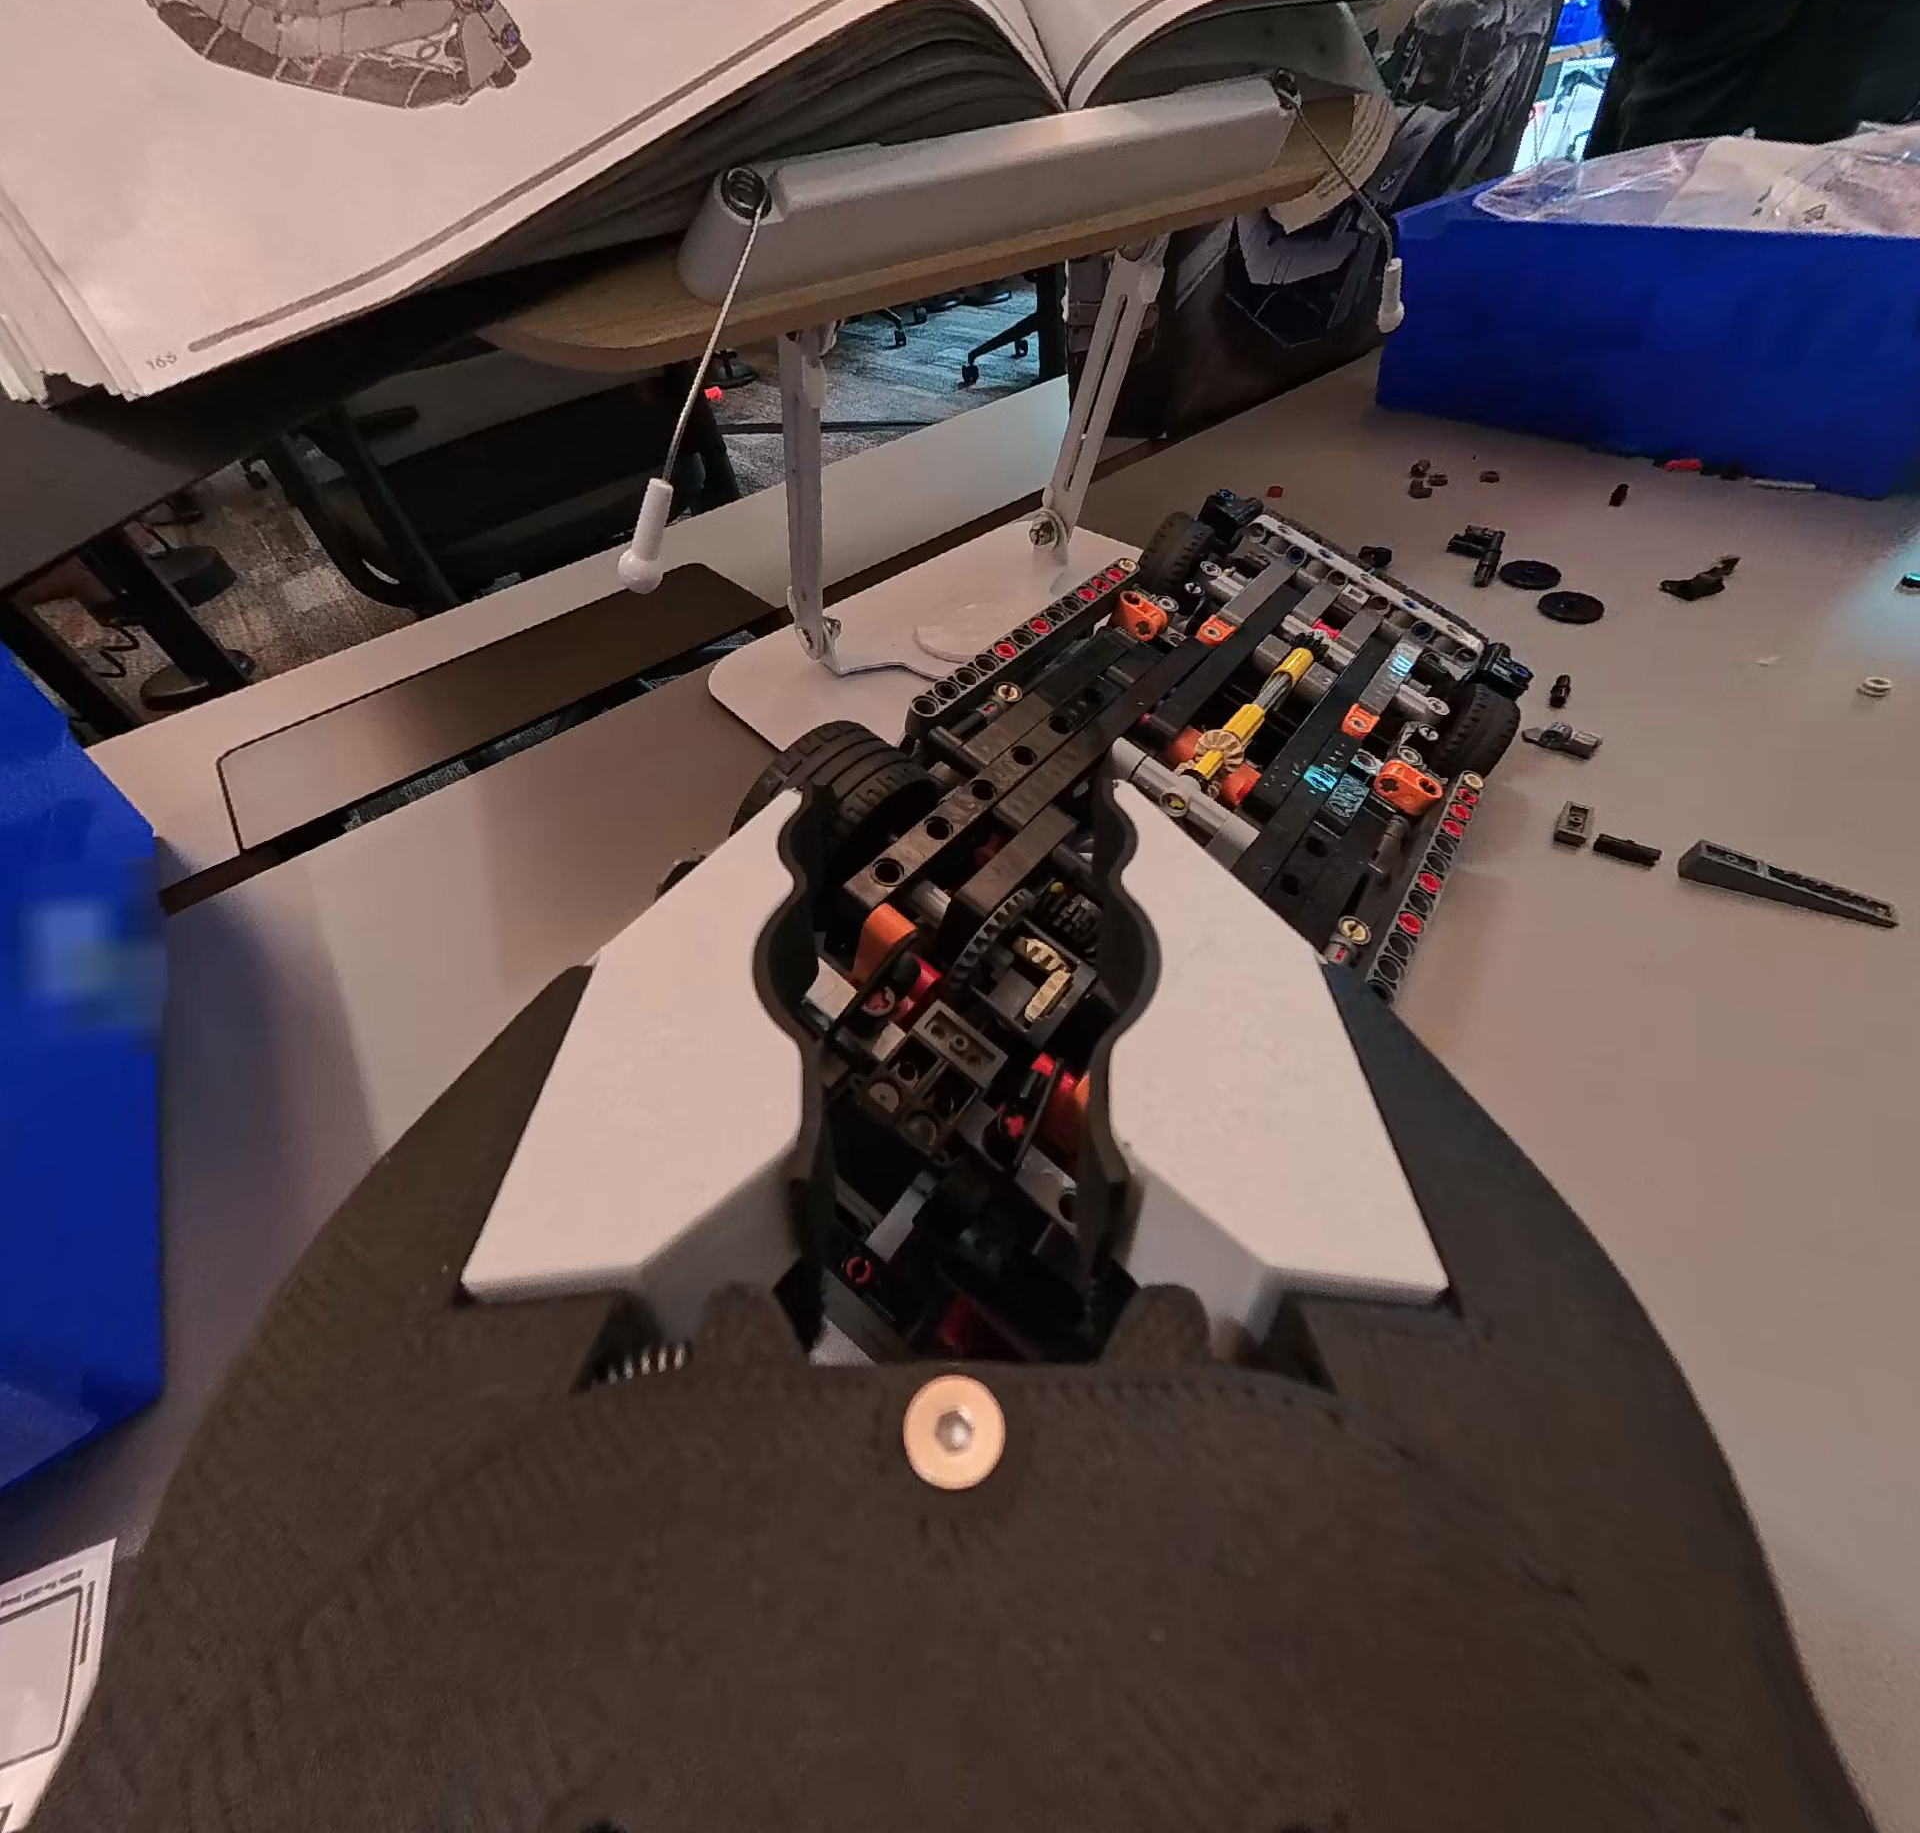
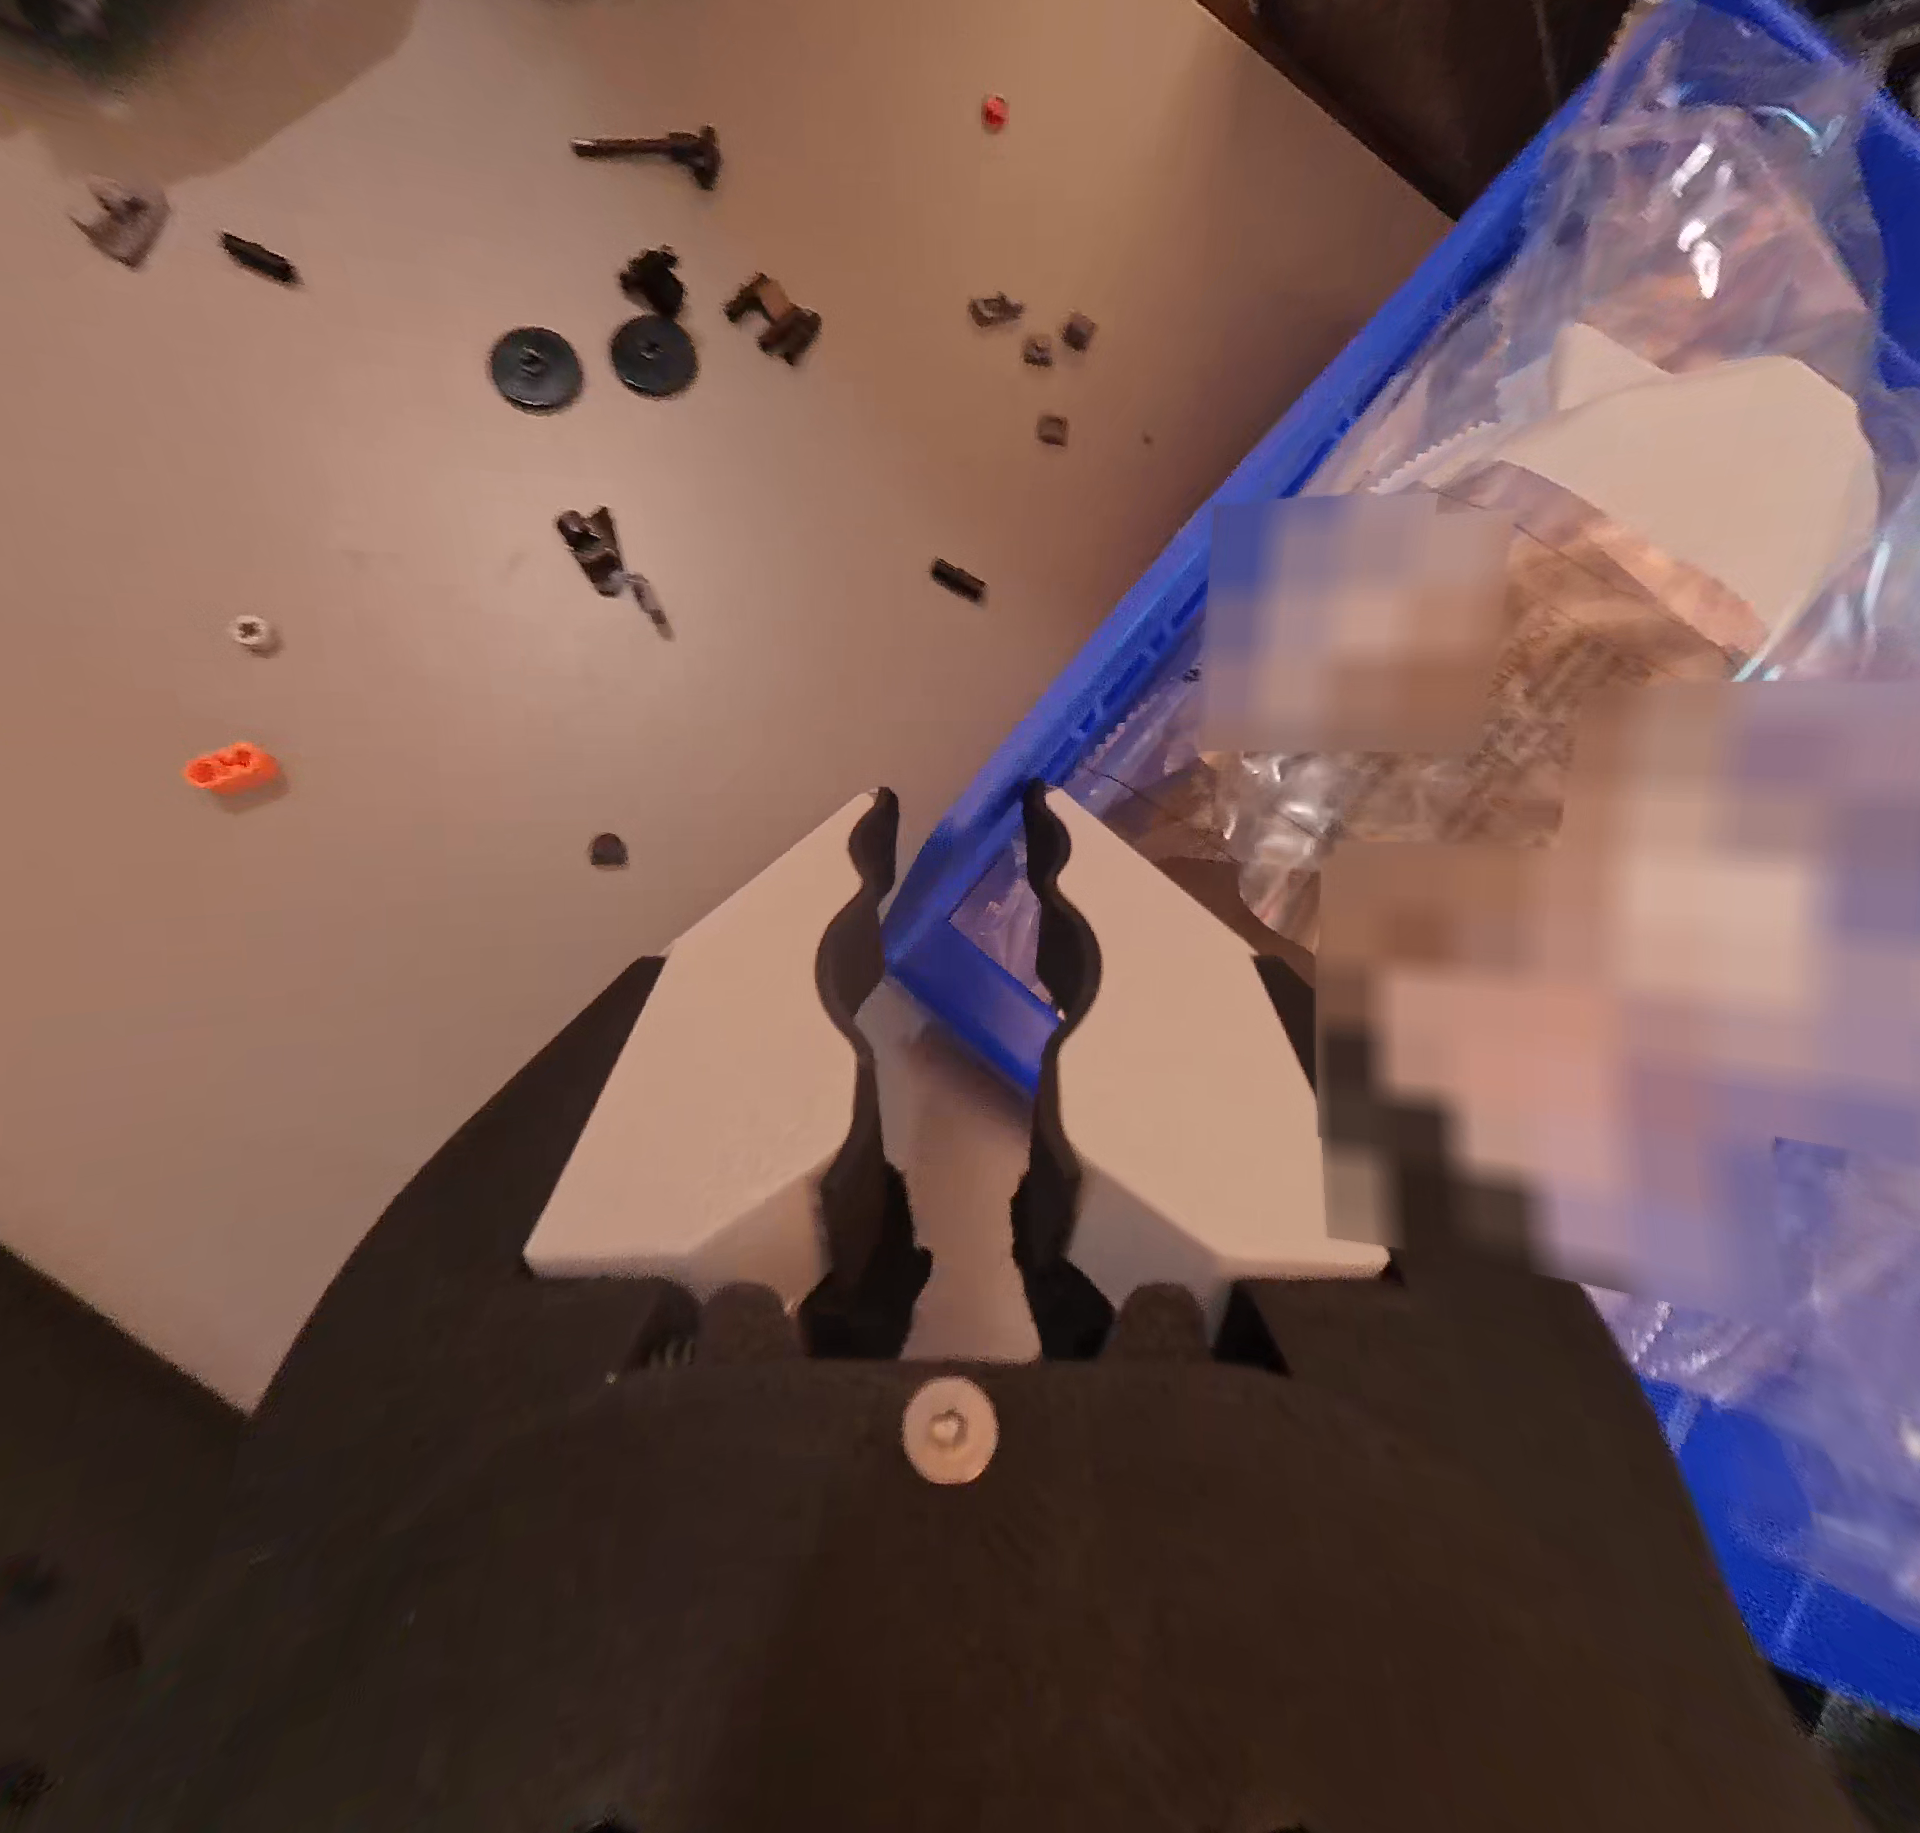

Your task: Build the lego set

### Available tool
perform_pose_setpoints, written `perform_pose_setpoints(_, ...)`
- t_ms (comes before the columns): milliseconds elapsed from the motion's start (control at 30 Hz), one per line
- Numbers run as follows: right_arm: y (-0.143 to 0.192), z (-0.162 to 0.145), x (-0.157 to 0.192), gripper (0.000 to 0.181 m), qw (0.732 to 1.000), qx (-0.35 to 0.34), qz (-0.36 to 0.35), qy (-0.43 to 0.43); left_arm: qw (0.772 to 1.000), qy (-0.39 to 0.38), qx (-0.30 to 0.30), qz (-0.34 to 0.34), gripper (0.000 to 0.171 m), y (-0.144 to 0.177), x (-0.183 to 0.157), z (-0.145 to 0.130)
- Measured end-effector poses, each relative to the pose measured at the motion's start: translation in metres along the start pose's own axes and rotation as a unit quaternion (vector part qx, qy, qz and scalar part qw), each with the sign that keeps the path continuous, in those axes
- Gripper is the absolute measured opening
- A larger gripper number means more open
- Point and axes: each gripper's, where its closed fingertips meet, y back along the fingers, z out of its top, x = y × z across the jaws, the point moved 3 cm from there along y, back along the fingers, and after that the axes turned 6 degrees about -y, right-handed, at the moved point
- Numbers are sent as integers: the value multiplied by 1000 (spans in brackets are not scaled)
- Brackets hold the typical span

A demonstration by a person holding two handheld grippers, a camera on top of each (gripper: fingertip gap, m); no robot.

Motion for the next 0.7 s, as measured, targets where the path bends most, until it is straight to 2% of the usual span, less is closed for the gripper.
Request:
perform_pose_setpoints(233, 3, 9, 19, 39, 999, -2, 10, 46, 1000, 0, 0, 0, 49, 0, 0, 0)
perform_pose_setpoints(400, 31, 28, 20, 35, 994, -83, 45, 52, 1000, -2, -2, -1, 49, 0, -1, 1)
perform_pose_setpoints(500, 54, 40, 10, 29, 987, -146, 48, 38, 1000, -3, -3, -2, 49, 1, -1, 2)
perform_pose_setpoints(567, 62, 43, -6, 30, 984, -174, 26, 8, 1000, -4, -4, -3, 49, 1, -2, 3)
perform_pose_setpoints(700, 61, 30, -52, 43, 983, -160, -56, -71, 1000, -6, -5, -5, 49, 1, -3, 4)
